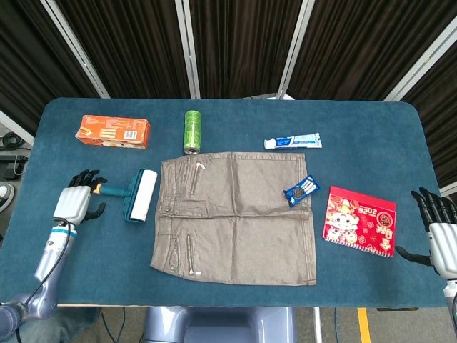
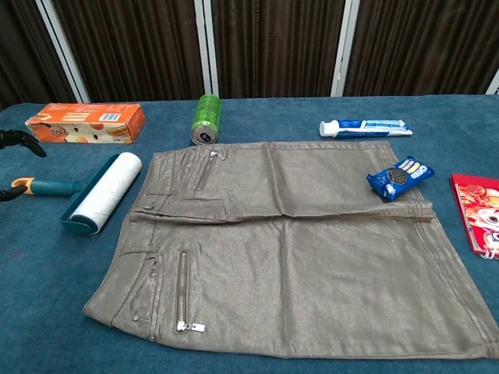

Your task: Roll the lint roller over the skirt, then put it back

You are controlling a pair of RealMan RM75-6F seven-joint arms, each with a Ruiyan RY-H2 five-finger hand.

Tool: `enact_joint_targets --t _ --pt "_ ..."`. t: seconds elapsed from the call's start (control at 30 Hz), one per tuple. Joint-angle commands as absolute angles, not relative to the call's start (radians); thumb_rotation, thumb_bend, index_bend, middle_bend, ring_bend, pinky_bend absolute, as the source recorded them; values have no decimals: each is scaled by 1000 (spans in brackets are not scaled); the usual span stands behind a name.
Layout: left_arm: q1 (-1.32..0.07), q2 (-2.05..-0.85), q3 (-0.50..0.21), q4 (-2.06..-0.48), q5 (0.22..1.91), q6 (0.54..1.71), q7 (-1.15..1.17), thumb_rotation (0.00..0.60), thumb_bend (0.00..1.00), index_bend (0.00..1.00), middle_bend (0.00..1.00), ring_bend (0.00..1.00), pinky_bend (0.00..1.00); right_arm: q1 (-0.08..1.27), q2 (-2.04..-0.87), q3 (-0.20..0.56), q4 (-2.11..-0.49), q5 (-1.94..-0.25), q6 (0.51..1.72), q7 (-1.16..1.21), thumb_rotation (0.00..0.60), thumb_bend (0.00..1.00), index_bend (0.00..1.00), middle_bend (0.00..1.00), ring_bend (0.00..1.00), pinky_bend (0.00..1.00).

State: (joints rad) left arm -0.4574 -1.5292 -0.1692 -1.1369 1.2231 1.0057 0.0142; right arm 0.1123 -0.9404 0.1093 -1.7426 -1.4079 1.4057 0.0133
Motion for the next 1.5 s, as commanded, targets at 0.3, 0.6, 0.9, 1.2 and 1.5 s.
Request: enact_joint_targets --t 0.3,0.6,0.9,1.2,1.5 --pt "-528 -1650 -162 -923 1260 912 -139 600 422 292 136 81 159 122 -954 112 -1733 -1380 1384 -13 600 0 0 0 0 0" --pt "-560 -1696 -167 -849 1269 893 -158 600 426 300 137 116 193 129 -962 113 -1727 -1363 1369 -29 600 0 0 0 0 0" --pt "-574 -1716 -166 -821 1267 876 -155 600 430 341 223 186 239 130 -965 115 -1719 -1354 1367 -25 600 0 0 0 0 0" --pt "-576 -1730 -162 -798 1270 881 -147 600 461 401 286 239 281 132 -966 114 -1714 -1349 1360 -18 600 0 0 0 0 0" --pt "-575 -1728 -157 -802 1286 910 -135 600 635 499 381 333 395 133 -961 113 -1718 -1351 1357 -9 600 0 0 0 0 0"
